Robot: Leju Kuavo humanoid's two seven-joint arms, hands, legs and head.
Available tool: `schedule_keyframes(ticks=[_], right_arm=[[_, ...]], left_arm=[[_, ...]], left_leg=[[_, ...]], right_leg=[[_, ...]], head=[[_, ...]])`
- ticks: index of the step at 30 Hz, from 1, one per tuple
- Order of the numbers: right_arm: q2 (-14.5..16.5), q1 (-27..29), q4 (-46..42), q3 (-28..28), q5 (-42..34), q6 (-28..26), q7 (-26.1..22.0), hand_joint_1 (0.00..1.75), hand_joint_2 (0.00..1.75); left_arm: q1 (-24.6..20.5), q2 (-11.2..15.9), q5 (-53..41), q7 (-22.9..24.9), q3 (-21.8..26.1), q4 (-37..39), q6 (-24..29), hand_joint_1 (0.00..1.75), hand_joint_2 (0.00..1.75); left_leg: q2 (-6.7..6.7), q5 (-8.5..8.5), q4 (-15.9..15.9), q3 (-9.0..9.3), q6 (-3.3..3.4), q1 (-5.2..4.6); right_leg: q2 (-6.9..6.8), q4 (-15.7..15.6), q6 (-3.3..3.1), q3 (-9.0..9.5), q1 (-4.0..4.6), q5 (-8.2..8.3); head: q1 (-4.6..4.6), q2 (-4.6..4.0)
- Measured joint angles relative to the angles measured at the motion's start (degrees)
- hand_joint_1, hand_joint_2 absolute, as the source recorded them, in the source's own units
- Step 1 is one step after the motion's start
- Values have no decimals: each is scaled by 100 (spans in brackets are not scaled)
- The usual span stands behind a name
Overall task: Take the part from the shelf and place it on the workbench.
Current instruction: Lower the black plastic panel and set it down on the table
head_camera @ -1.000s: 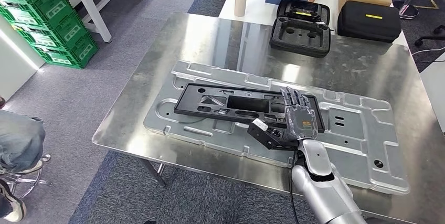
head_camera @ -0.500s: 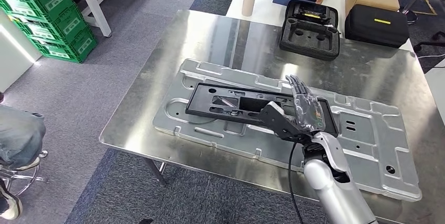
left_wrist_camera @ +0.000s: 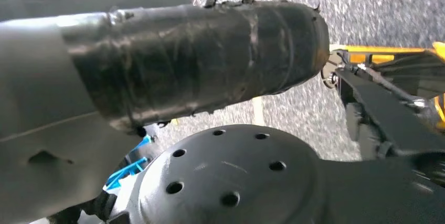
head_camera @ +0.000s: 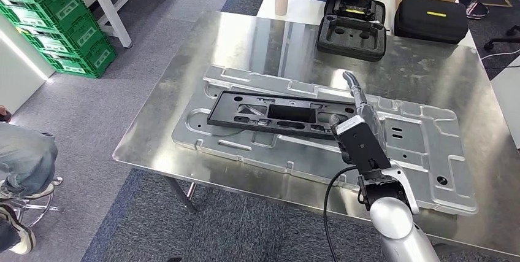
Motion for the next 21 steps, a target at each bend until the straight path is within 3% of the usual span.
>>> schedule_keyframes(ticks=[2, 3, 6, 7, 9, 11, 12, 13, 14, 15, 16, 18, 19, 21], right_arm=[[2, 15, -201, 2, -91, -1, -27, 0, 175], [4, 22, -300, 5, -124, -1, -34, 0, 175], [9, 56, -515, 21, -173, -1, -42, 0, 175], [8, 68, -566, 24, -183, -1, -41, 0, 175], [4, 80, -666, 24, -200, -1, -40, 0, 175], [4, 93, -752, 29, -208, -1, -39, 0, 175], [4, 107, -779, 32, -210, -1, -39, 0, 175], [3, 124, -797, 35, -211, -1, -39, 0, 175], [3, 138, -813, 37, -212, -1, -41, 0, 175], [3, 146, -832, 38, -213, -1, -47, 0, 175], [3, 148, -859, 39, -214, -1, -58, 0, 175], [9, 140, -920, 42, -217, -4, -92, 0, 175], [12, 136, -944, 43, -219, -8, -108, 0, 175], [18, 142, -963, 45, -228, -15, -125, 0, 175]], left_arm=[[-28, 9, 11, 10, 31, -1, 9, 0, 0], [-41, 11, 18, 14, 44, -1, 11, 0, 0], [-43, 5, 31, 26, 68, -1, 10, 0, 0], [-39, -2, 32, 28, 74, 0, 11, 0, 0], [-42, -25, 37, 25, 87, 0, 13, 0, 0], [-46, -38, 45, 20, 103, -2, 13, 0, 0], [-45, -39, 51, 17, 109, -2, 12, 0, 0], [-43, -38, 55, 16, 113, -2, 11, 0, 0], [-41, -38, 59, 17, 116, -2, 12, 0, 0], [-42, -38, 63, 19, 120, -2, 12, 0, 0], [-45, -41, 65, 21, 124, -2, 13, 0, 0], [-49, -51, 67, 27, 132, -2, 14, 0, 0], [-49, -56, 69, 31, 143, -2, 14, 0, 0], [-52, -57, 81, 44, 171, -1, 14, 0, 0]], left_leg=[[-9, 201, -750, 452, 26, 2], [-21, 246, -944, 556, 57, -5], [-37, 354, -987, 513, 174, -22], [-28, 408, -987, 471, 210, -14], [-9, 538, -992, 332, 270, 9], [-5, 662, -990, 163, 290, 8], [-4, 718, -988, 83, 288, 7], [-2, 774, -987, 6, 284, 5], [-1, 830, -986, -69, 277, 2], [-3, 886, -986, -138, 268, -4], [-6, 941, -986, -192, 258, -8], [-12, 1039, -997, -255, 209, -21], [-11, 1088, -1014, -260, 173, -15], [-8, 1194, -1075, -260, 91, 0]], right_leg=[[8, 87, 49, -94, 9, 40], [8, 118, 82, -124, 14, 64], [10, 120, 187, -165, 5, 157], [15, 158, 223, -200, -1, 102], [23, 578, 295, -371, -20, -336], [22, 1380, 345, -593, -36, -925], [22, 1710, 352, -645, -39, -1082], [23, 1880, 347, -615, -38, -1118], [24, 1823, 325, -475, -36, -1041], [24, 1562, 288, -234, -30, -908], [27, 1146, 235, 96, -18, -796], [21, 308, 149, 685, 19, -764], [20, 65, 121, 836, 41, -790], [13, -70, 91, 839, 58, -738]], head=[[1, 0], [6, 0], [20, 0], [26, 0], [43, 0], [55, 0], [54, 0], [55, 0], [55, 0], [55, 0], [53, 0], [45, 0], [44, 0], [42, 0]])
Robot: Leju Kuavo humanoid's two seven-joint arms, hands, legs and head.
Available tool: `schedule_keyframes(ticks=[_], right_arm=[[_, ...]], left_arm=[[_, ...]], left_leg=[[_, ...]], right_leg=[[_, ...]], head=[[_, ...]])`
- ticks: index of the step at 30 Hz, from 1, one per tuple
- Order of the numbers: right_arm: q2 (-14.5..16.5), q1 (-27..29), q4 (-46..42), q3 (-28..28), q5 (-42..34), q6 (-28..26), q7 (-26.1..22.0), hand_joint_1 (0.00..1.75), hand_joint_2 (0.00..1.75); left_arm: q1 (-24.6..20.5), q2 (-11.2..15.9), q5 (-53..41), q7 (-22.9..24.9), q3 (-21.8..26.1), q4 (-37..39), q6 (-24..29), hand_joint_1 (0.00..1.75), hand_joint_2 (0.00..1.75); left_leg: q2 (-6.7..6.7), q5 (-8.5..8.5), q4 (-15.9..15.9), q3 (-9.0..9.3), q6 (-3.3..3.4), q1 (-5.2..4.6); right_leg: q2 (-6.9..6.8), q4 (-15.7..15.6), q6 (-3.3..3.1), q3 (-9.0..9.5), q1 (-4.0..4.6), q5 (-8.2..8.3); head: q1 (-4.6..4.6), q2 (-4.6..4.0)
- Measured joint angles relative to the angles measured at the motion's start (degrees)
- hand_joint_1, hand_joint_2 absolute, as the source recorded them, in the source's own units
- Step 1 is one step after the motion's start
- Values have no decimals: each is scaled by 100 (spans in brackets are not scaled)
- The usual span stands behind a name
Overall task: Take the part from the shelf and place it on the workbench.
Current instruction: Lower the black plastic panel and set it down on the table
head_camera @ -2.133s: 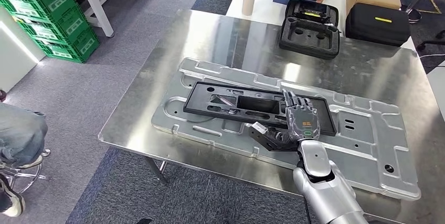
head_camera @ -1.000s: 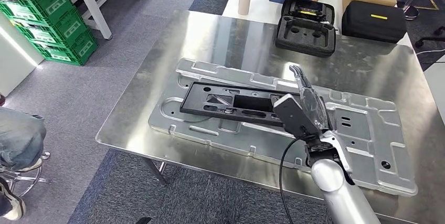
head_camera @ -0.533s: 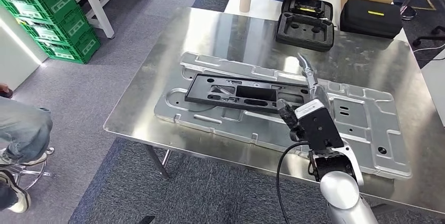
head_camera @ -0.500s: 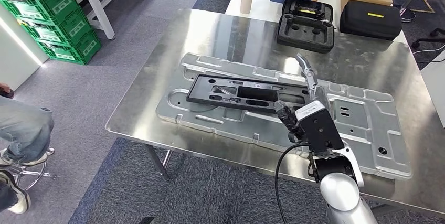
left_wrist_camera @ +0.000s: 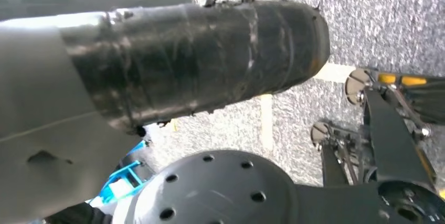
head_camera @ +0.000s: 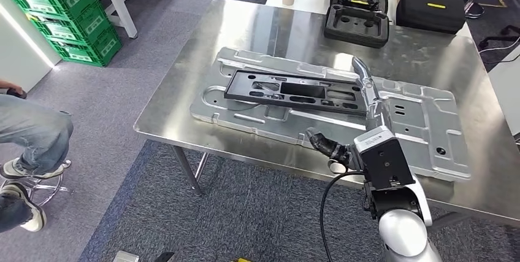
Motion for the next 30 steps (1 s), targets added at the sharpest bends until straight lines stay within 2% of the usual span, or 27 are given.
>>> schedule_keyframes(ticks=[1, 2, 3, 4, 5, 6, 7, 8, 9, 10, 12, 13, 14, 16, 17, 18, 20, 21, 22, 23, 24, 25, 26, 27, 28, 29, 30], right_arm=[[3, 5, -4, 2, -5, -1, -4, 0, 175], [9, 11, -8, 4, -9, -1, -7, 0, 175], [17, 14, -11, 7, -12, -1, -10, 0, 175], [25, 16, -14, 8, -13, -1, -14, 0, 175], [31, 21, -15, 9, -13, -1, -15, 0, 131], [34, 27, -15, 11, -13, -1, -15, 0, 87], [34, 35, -15, 15, -13, -1, -15, 0, 44], [34, 42, -14, 20, -14, -1, -15, 0, 0], [34, 49, -14, 25, -14, -1, -16, 0, 0], [34, 55, -14, 30, -15, -1, -18, 0, 0], [34, 63, -15, 37, -15, -2, -30, 0, 0], [34, 67, -15, 43, -15, -4, -38, 0, 0], [34, 74, -14, 50, -17, -8, -45, 0, 0], [32, 99, -11, 67, -26, -23, -58, 0, 0], [29, 113, -10, 74, -30, -32, -62, 0, 0], [26, 126, -8, 78, -34, -41, -65, 0, 0], [21, 158, -5, 83, -40, -52, -68, 0, 0], [20, 180, -2, 84, -44, -55, -69, 0, 0], [19, 204, 5, 85, -47, -55, -70, 0, 0], [18, 225, 11, 86, -49, -55, -70, 0, 0], [18, 238, 17, 86, -53, -55, -70, 0, 0], [17, 245, 19, 86, -59, -55, -70, 0, 0], [18, 247, 17, 86, -63, -55, -70, 0, 0], [20, 245, 15, 86, -67, -55, -73, 0, 0], [21, 243, 14, 86, -70, -55, -75, 0, 0], [21, 242, 14, 86, -74, -55, -78, 0, 0], [22, 246, 16, 86, -79, -55, -79, 0, 0]], left_arm=[[-1, 5, 8, 9, 15, 0, -1, 0, 0], [1, 13, 16, 17, 24, 1, -1, 0, 0], [7, 22, 24, 23, 31, 1, -1, 0, 0], [10, 33, 31, 27, 36, 1, -2, 0, 0], [12, 43, 37, 28, 39, 2, -5, 0, 0], [12, 54, 41, 28, 41, 2, -10, 0, 0], [12, 66, 44, 28, 42, 2, -15, 0, 0], [12, 75, 45, 28, 43, 2, -20, 0, 0], [11, 83, 45, 28, 44, 2, -26, 0, 0], [8, 90, 48, 28, 45, 1, -32, 0, 0], [-9, 107, 52, 27, 48, 0, -44, 0, 0], [-18, 114, 54, 27, 50, -1, -47, 0, 0], [-24, 117, 55, 29, 54, -1, -47, 0, 0], [-19, 109, 62, 36, 63, 2, -48, 0, 0], [-17, 99, 66, 40, 72, 2, -45, 0, 0], [-15, 89, 72, 43, 81, 3, -43, 0, 0], [-21, 76, 80, 46, 96, 1, -39, 0, 0], [-21, 75, 84, 47, 99, 1, -43, 0, 0], [-20, 75, 86, 48, 104, 1, -46, 0, 0], [-18, 75, 86, 49, 112, 2, -50, 0, 0], [-17, 75, 87, 50, 121, 2, -53, 0, 0], [-18, 74, 88, 51, 132, 1, -54, 0, 0], [-19, 73, 88, 51, 142, 1, -55, 0, 0], [-20, 72, 88, 50, 151, 0, -58, 0, 0], [-20, 71, 88, 50, 161, -1, -61, 0, 0], [-19, 71, 88, 50, 169, -1, -64, 0, 0], [-17, 73, 88, 50, 176, -1, -68, 0, 0]], left_leg=[[1, -15, -2, -14, -31, 6], [1, -130, 64, -50, -55, 5], [1, -361, 247, -115, -72, 5], [3, -677, 557, -203, -82, 8], [3, -975, 952, -300, -94, 8], [4, -1169, 1337, -374, -108, 8], [4, -1214, 1607, -386, -121, 9], [6, -1126, 1700, -316, -130, 9], [7, -963, 1580, -141, -134, 10], [8, -813, 1260, 139, -130, 10], [7, -789, 438, 721, -92, 1], [3, -851, 150, 893, -60, -10], [-2, -907, 10, 951, -21, -24], [3, -848, -32, 892, 63, -20], [11, -788, -39, 843, 107, -9], [20, -720, -49, 778, 144, 6], [27, -584, -48, 612, 184, 12], [27, -517, -46, 523, 185, 11], [27, -450, -44, 433, 179, 11], [27, -384, -41, 347, 170, 12], [27, -321, -39, 265, 158, 12], [25, -259, -38, 193, 142, 12], [23, -204, -37, 136, 122, 7], [21, -151, -37, 93, 96, 0], [19, -94, -48, 67, 63, -4], [20, -39, -64, 53, 26, -5], [19, 22, -87, 43, -15, -4]], right_leg=[[-9, -46, -35, -32, -5, 69], [-20, -90, -67, -73, -17, 144], [-30, -134, -99, -128, -29, 225], [-39, -151, -120, -188, -33, 296], [-39, -155, -133, -266, -30, 361], [-42, -146, -134, -341, -27, 425], [-46, -130, -130, -422, -25, 486], [-48, -104, -122, -508, -24, 542], [-49, -66, -111, -594, -25, 591], [-48, -15, -96, -686, -26, 631], [-51, 103, -51, -840, -15, 692], [-56, 145, -23, -890, -12, 728], [-64, 162, 7, -922, -10, 771], [-57, 182, 73, -971, -16, 813], [-42, 269, 111, -1020, -22, 711], [-25, 466, 151, -1098, -32, 506], [-8, 1172, 222, -1302, -67, -74], [-9, 1553, 245, -1386, -81, -277], [-9, 1825, 257, -1412, -90, -347], [-9, 1917, 258, -1357, -95, -286], [-9, 1792, 245, -1198, -97, -138], [-8, 1478, 222, -941, -97, 15], [-8, 1042, 190, -613, -91, 89], [-6, 567, 155, -290, -82, 78], [-4, 215, 124, -64, -70, 28], [-2, -3, 95, 59, -56, -24], [-2, -100, 64, 74, -47, -24]], head=[[3, 0], [-2, 0], [-4, 0], [-12, 0], [-15, 0], [-16, 0], [-17, 0], [-17, 0], [-20, 0], [-22, 0], [-26, 0], [-25, 0], [-24, 0], [-21, 0], [-9, 0], [2, 0], [20, 0], [21, 0], [20, 0], [21, 0], [20, 0], [19, 0], [18, 0], [14, 0], [12, 0], [12, 0], [10, 0]])
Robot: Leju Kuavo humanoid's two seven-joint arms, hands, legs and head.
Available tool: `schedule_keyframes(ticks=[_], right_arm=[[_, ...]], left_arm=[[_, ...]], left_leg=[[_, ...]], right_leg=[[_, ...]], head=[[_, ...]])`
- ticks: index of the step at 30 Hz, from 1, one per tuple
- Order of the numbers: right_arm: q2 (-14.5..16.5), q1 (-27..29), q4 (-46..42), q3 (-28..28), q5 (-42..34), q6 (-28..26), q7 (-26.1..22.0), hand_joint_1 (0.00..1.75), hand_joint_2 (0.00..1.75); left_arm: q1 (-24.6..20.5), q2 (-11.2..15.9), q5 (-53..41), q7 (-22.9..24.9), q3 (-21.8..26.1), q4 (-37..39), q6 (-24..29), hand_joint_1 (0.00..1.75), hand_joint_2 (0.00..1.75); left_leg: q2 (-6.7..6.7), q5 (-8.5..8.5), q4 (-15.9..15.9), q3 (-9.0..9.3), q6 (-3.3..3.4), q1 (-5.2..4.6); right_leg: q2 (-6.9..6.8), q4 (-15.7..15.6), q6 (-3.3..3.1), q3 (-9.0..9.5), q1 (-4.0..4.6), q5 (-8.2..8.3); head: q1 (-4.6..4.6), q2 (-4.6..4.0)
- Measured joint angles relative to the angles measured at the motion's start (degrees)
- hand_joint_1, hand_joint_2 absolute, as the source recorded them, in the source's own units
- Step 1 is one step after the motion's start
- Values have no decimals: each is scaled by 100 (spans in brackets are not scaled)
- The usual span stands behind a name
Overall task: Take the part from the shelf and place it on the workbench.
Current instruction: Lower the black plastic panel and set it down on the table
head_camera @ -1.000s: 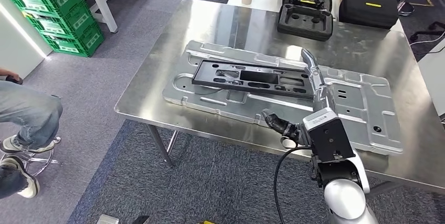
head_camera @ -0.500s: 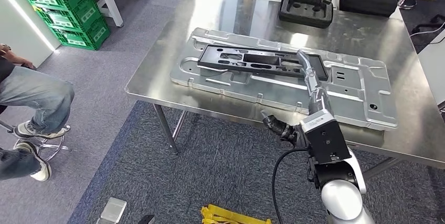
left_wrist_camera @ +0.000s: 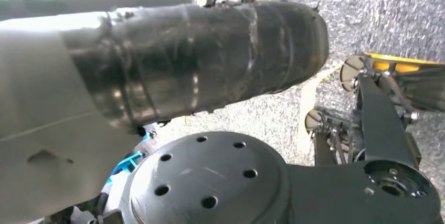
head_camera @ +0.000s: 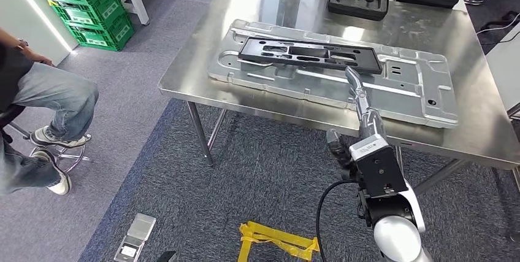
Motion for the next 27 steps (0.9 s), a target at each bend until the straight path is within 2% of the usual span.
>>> schedule_keyframes(ticks=[1, 2, 3, 4, 6, 7, 8, 9, 10, 11, 12, 13, 14, 15, 16, 17, 18, 19, 21, 22, 23, 24, 25, 26, 27], right_arm=[[1, 5, 4, 1, -5, 0, 1, 0, 0], [2, 9, 9, 2, -9, 0, 2, 0, 0], [4, 12, 13, 3, -11, 0, 2, 0, 0], [7, 14, 19, 5, -13, 0, 1, 0, 0], [8, 22, 31, 6, -17, 0, 1, 0, 0], [8, 29, 38, 7, -19, 0, 1, 0, 0], [8, 36, 44, 8, -21, 0, 2, 0, 0], [8, 42, 47, 9, -25, 0, 1, 0, 0], [8, 47, 49, 10, -30, 0, 1, 0, 0], [8, 50, 49, 10, -35, 0, 1, 0, 0], [9, 50, 49, 9, -42, -2, 0, 0, 0], [9, 51, 48, 7, -52, -7, -3, 0, 0], [9, 53, 49, 5, -64, -11, -5, 0, 0], [8, 58, 52, 4, -76, -15, -8, 0, 0], [5, 68, 55, 2, -89, -19, -9, 0, 0], [2, 76, 58, 0, -102, -21, -9, 0, 0], [-3, 84, 62, -3, -116, -24, -9, 0, 0], [-9, 94, 66, -8, -133, -27, -9, 0, 0], [-28, 142, 85, -21, -203, -30, -9, 0, 0], [-40, 186, 100, -35, -258, -30, -10, 0, 0], [-55, 236, 117, -55, -327, -31, -17, 0, 0], [-69, 285, 136, -82, -402, -31, -33, 0, 0], [-83, 329, 157, -112, -481, -33, -58, 0, 0], [-98, 371, 180, -146, -558, -39, -88, 0, 0], [-113, 409, 203, -183, -630, -52, -118, 0, 0]], left_arm=[[3, 5, 0, 2, 4, 0, -2, 0, 0], [6, 15, 1, 2, 7, 0, -5, 0, 0], [10, 25, 1, 2, 9, 0, -8, 0, 0], [13, 34, 2, 0, 11, 0, -15, 0, 0], [18, 52, 2, -4, 13, 0, -35, 0, 0], [20, 62, 2, -6, 13, 0, -45, 0, 0], [20, 72, 2, -6, 13, 0, -51, 0, 0], [19, 82, 2, -7, 13, 0, -55, 0, 0], [16, 89, 2, -7, 13, 0, -56, 0, 0], [10, 101, 3, -11, 13, -1, -56, 0, 0], [2, 111, 5, -15, 13, -1, -56, 0, 0], [-9, 120, 8, -19, 13, -2, -57, 0, 0], [-19, 127, 12, -21, 14, -2, -58, 0, 0], [-23, 128, 15, -17, 14, -2, -61, 0, 0], [-24, 121, 17, -13, 15, -1, -63, 0, 0], [-21, 112, 18, -9, 16, -1, -64, 0, 0], [-18, 100, 19, -6, 17, 0, -62, 0, 0], [-19, 86, 19, -4, 18, 1, -61, 0, 0], [-21, 73, 26, -3, 20, 0, -58, 0, 0], [-21, 70, 32, -3, 21, 0, -60, 0, 0], [-18, 67, 42, -3, 21, 0, -61, 0, 0], [-15, 63, 51, -4, 22, 0, -60, 0, 0], [-10, 59, 60, -5, 24, 0, -59, 0, 0], [-6, 55, 68, -9, 30, -1, -55, 0, 0], [0, 51, 73, -13, 39, -2, -50, 0, 0]], left_leg=[[0, 25, -15, -11, -36, 8], [-1, -43, 22, -44, -61, 12], [-3, -217, 158, -109, -79, 13], [-3, -495, 433, -210, -87, 15], [-4, -1049, 1242, -446, -97, 14], [-4, -1167, 1587, -510, -101, 14], [-4, -1138, 1761, -488, -99, 14], [-4, -1005, 1723, -360, -90, 12], [-4, -846, 1482, -125, -70, 8], [-4, -763, 1096, 190, -39, -3], [-4, -763, 657, 509, -9, -16], [-5, -819, 301, 748, 17, -32], [-6, -883, 73, 884, 40, -51], [-7, -895, -29, 918, 61, -64], [-3, -859, -52, 894, 90, -57], [4, -802, -65, 857, 124, -47], [13, -739, -79, 806, 161, -32], [23, -671, -91, 740, 189, -15], [38, -548, -88, 571, 219, -14], [52, -488, -86, 482, 219, -13], [72, -432, -84, 396, 214, -10], [103, -381, -81, 315, 207, -8], [136, -332, -78, 243, 192, -7], [171, -288, -73, 190, 172, -10], [211, -255, -64, 155, 147, -21]], right_leg=[[-8, -8, -34, -36, -5, 53], [-17, -26, -77, -74, -12, 113], [-27, -45, -120, -121, -21, 180], [-36, -55, -154, -179, -26, 246], [-38, -44, -192, -334, -6, 367], [-38, -30, -195, -420, 5, 426], [-37, -9, -196, -510, 15, 481], [-35, 20, -190, -601, 23, 529], [-31, 55, -180, -690, 29, 573], [-27, 94, -165, -769, 35, 610], [-26, 136, -144, -833, 42, 640], [-29, 167, -118, -877, 44, 677], [-37, 183, -88, -905, 42, 717], [-44, 185, -58, -921, 37, 764], [-42, 183, -26, -938, 30, 797], [-30, 218, 14, -968, 26, 751], [-15, 341, 56, -1026, 19, 605], [0, 581, 100, -1114, 6, 361], [6, 1340, 176, -1326, -32, -203], [6, 1695, 202, -1396, -48, -348], [4, 1911, 219, -1400, -61, -343], [-1, 1943, 229, -1323, -72, -201], [-24, 1776, 231, -1150, -81, 4], [-105, 1431, 226, -879, -85, 162], [-221, 971, 213, -540, -81, 205]], head=[[2, 0], [0, 0], [-8, 0], [-14, 0], [-26, 0], [-27, 0], [-28, 0], [-29, 0], [-29, 0], [-30, 0], [-31, 0], [-33, 0], [-34, 0], [-36, 0], [-36, 0], [-31, 0], [-20, 0], [-9, 0], [7, 0], [7, 0], [7, 0], [8, 0], [8, 0], [6, 0], [9, 0]])
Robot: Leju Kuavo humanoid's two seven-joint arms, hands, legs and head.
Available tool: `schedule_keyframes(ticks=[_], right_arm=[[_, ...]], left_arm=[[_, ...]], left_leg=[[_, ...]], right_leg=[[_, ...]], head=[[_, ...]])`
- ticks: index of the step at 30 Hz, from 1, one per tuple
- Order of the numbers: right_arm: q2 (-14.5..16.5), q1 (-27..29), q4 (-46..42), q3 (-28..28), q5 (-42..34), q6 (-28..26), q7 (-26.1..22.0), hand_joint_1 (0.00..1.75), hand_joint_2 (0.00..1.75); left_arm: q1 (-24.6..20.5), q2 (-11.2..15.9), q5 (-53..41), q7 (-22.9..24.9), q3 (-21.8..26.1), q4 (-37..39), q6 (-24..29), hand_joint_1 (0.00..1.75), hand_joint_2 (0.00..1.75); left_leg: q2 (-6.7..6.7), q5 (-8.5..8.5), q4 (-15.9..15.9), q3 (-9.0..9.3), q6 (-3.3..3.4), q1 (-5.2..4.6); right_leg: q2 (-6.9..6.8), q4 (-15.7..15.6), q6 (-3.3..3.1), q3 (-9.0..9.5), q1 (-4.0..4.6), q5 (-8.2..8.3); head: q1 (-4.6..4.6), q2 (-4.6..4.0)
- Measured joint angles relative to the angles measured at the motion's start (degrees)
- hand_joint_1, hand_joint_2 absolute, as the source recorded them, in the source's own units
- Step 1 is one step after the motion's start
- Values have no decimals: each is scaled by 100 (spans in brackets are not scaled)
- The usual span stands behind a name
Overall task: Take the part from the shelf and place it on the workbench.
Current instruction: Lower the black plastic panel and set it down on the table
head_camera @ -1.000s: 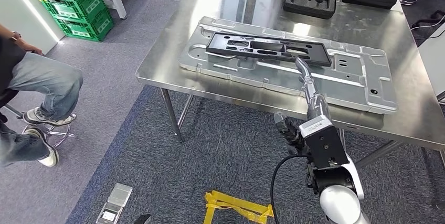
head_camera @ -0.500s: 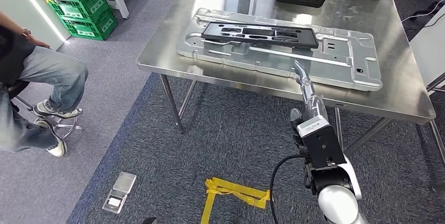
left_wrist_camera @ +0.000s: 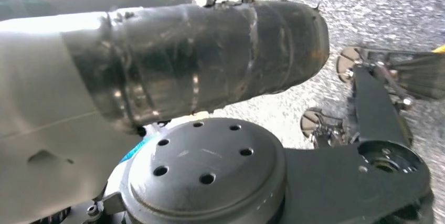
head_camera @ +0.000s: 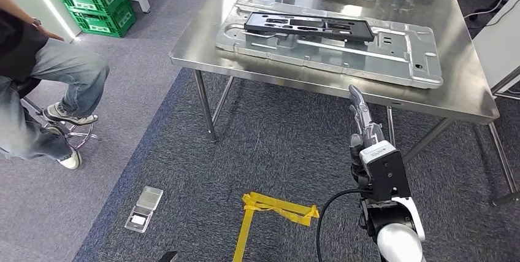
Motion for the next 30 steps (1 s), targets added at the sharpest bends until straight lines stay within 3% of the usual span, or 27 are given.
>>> schedule_keyframes(ticks=[2, 3, 5, 6, 8, 10, 11, 12, 14, 16, 18, 20, 22, 24, 26, 27, 28, 30], right_arm=[[-22, 63, 44, -69, -101, -43, -53, 0, 0], [-37, 96, 66, -106, -137, -70, -77, 0, 0], [-76, 207, 112, -188, -201, -128, -119, 0, 0], [-102, 286, 138, -232, -240, -165, -143, 0, 0], [-150, 468, 203, -320, -322, -249, -204, 0, 0], [-199, 639, 281, -400, -399, -338, -274, 0, 0], [-225, 719, 317, -438, -431, -378, -304, 0, 0], [-251, 794, 355, -485, -463, -422, -332, 0, 0], [-299, 942, 419, -599, -537, -504, -392, 0, 0], [-335, 1077, 493, -732, -629, -574, -480, 0, 0], [-369, 1203, 584, -866, -700, -603, -581, 0, 0], [-411, 1326, 681, -1002, -725, -605, -664, 0, 0], [-448, 1411, 784, -1138, -746, -602, -756, 0, 0], [-462, 1469, 925, -1279, -784, -586, -857, 0, 0], [-461, 1565, 1107, -1419, -821, -557, -959, 0, 0], [-459, 1622, 1212, -1491, -836, -537, -1022, 0, 0], [-457, 1671, 1323, -1565, -851, -510, -1097, 0, 0], [-452, 1724, 1573, -1736, -870, -460, -1276, 0, 0]], left_arm=[[12, -4, 7, -3, 21, -2, 11, 0, 0], [15, -5, 10, 2, 33, -2, 18, 0, 0], [13, -2, 21, 13, 58, -2, 36, 0, 0], [11, 4, 29, 17, 72, -2, 47, 0, 0], [19, 19, 46, 27, 101, -2, 63, 0, 0], [46, 33, 57, 32, 120, -1, 72, 0, 0], [59, 40, 61, 33, 125, -1, 75, 0, 0], [68, 44, 63, 33, 130, 0, 78, 0, 0], [69, 50, 68, 33, 147, 0, 88, 0, 0], [66, 73, 85, 33, 174, 0, 96, 0, 0], [61, 92, 101, 34, 209, 0, 97, 0, 0], [49, 77, 102, 34, 239, 0, 98, 0, 0], [39, 49, 102, 37, 257, -1, 110, 0, 0], [37, 26, 102, 47, 280, -2, 122, 0, 0], [42, 13, 102, 56, 311, -1, 132, 0, 0], [46, 9, 102, 58, 328, -1, 140, 0, 0], [48, 6, 102, 60, 346, 0, 149, 0, 0], [43, 1, 102, 64, 379, -1, 162, 0, 0]], left_leg=[[101, 59, 11, -16, -65, -18], [165, 85, 10, -13, -99, -20], [236, 97, 19, -15, -170, 0], [191, 3, 113, -54, -195, 10], [-6, -417, 687, -280, -222, 22], [-136, -849, 1555, -602, -214, 22], [-161, -914, 1810, -676, -205, 21], [-176, -865, 1839, -640, -188, 17], [-288, -526, 1199, -217, -118, 3], [-536, -317, 445, 246, -34, 0], [-635, -339, 164, 398, -4, -5], [-507, -340, 83, 404, 16, 1], [-359, -309, 26, 404, 56, 30], [-223, -290, 6, 389, 78, 39], [-89, -287, 9, 371, 83, 36], [-20, -287, 11, 366, 82, 36], [45, -288, 13, 365, 79, 36], [161, -292, 16, 378, 56, 24]], right_leg=[[-173, -811, -76, 528, 28, -149], [-171, -1010, -123, 633, 44, -218], [-70, -1074, -226, 608, 48, -185], [-16, -1078, -272, 586, 44, -146], [81, -1088, -345, 536, 40, -69], [195, -1078, -379, 465, 61, -13], [261, -1067, -385, 431, 74, 9], [331, -1050, -386, 400, 88, 25], [471, -999, -379, 358, 104, 36], [596, -935, -351, 304, 106, 29], [714, -893, -291, 240, 90, 40], [798, -869, -218, 192, 81, 52], [645, -606, -130, 40, 85, -107], [397, 87, -43, -313, 59, -455], [302, 741, 12, -650, 17, -675], [276, 801, 24, -685, 2, -635], [243, 623, 26, -598, -8, -494], [18, -190, 0, -172, -7, -112]], head=[[-6, 0], [-6, 0], [-12, 0], [-13, 0], [-27, 0], [-39, 0], [-42, 0], [-43, 0], [-44, 0], [-38, 0], [-54, 0], [-75, 0], [-57, 0], [-28, 0], [-15, 0], [-15, 0], [-13, 0], [-10, 0]])
